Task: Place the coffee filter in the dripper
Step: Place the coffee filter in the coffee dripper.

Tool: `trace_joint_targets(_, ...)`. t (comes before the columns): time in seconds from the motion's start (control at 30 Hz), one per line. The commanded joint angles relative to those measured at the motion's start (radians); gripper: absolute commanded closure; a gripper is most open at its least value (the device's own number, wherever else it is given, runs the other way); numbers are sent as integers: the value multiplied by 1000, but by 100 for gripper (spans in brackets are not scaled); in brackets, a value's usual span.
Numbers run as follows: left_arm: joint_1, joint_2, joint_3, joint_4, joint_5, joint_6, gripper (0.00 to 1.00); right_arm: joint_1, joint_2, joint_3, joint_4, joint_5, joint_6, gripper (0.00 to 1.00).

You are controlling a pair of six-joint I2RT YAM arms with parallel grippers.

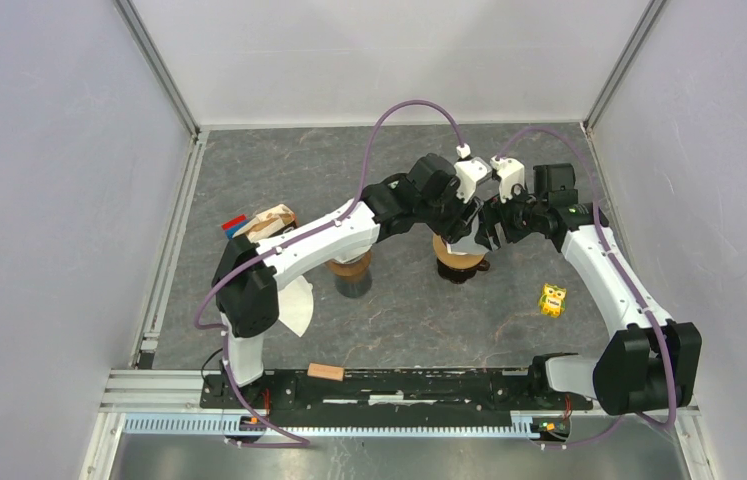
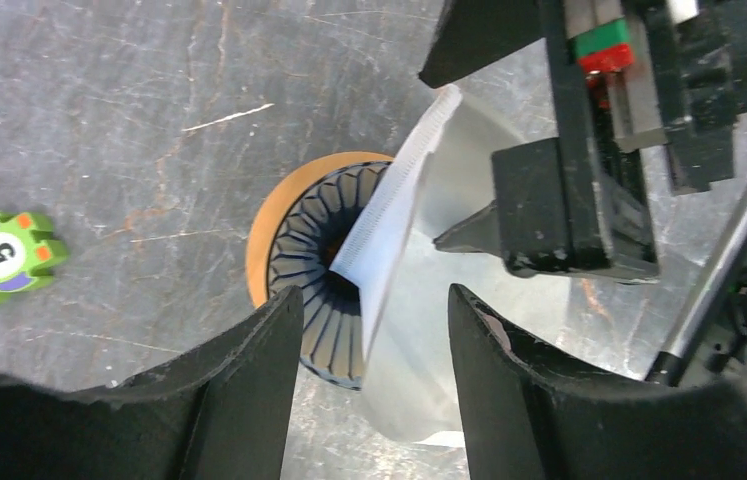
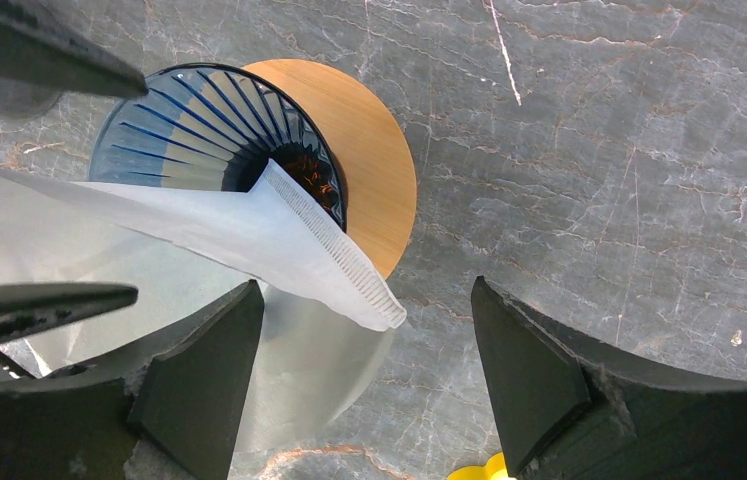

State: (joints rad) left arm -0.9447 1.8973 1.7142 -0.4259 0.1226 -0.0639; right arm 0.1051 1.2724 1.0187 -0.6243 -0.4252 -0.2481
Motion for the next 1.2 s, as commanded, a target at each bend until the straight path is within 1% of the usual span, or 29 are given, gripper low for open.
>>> trace_joint_targets(0.0,-1,-24,21,-9,-87,120,37,5,2,18,11,-5,-2,17)
trace_joint_targets(0.23,0,55,69,-27,-90,115,35,5,13,20,11,-14,0,17)
trace_joint_targets(0.37,0,98,101,-51,-119,121,34,6,17,17,15,-26,6,17)
trace_joint_targets(0.4,0,101,98,-48,-152,118,34,5,19,16,17,-28,6,17)
trace_joint_targets(0.53,2,89,76,-24,-166,128,33,5,19,8,22,-27,6,17)
trace_joint_targets(0.73,1,48,52,1,-129,133,32,4,18,-1,25,-19,3,17)
trace_joint_targets(0.87,1,31,39,0,-143,147,32,4,19,5,24,-21,5,17)
trace_joint_targets(1.17,13,52,27,-9,-143,133,29,2,27,5,26,-22,7,17)
